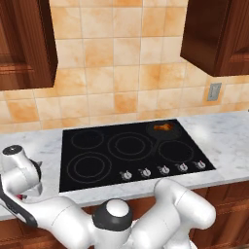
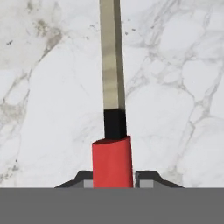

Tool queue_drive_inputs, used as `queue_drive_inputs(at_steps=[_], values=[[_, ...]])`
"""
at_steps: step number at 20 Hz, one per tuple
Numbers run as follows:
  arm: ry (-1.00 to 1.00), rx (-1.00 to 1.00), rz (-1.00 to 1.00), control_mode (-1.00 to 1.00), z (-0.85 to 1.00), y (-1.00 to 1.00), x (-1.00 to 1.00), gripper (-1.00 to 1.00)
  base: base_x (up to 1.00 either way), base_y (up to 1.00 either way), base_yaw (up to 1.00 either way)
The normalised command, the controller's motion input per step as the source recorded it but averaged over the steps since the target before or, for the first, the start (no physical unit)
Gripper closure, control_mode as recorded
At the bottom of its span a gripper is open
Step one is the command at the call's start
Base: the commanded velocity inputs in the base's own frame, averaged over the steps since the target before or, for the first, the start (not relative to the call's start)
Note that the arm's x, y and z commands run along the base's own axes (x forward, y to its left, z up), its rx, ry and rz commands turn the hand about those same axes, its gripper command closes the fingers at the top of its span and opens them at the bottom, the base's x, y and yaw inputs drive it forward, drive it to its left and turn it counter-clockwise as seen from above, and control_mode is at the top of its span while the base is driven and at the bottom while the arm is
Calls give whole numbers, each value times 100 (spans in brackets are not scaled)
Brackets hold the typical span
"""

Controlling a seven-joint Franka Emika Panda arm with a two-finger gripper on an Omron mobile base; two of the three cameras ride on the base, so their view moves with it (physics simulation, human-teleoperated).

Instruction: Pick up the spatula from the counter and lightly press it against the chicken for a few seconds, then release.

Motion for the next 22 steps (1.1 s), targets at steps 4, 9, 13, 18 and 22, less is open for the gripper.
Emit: queue_drive_inputs(at_steps=[4, 9, 13, 18, 22], values=[[0, -3, -2, -100, 11, -16, -20, 100, 0, 0, 0], [0, -3, 0, -100, 37, -28, -15, 100, 0, 0, 0], [0, 0, 0, -100, 31, -33, -3, 100, 0, 0, 0], [-5, -3, 0, -100, 27, -43, -9, 100, 0, 0, 0], [-8, -5, 1, -100, 28, -47, -8, 100, 0, 0, 0]])
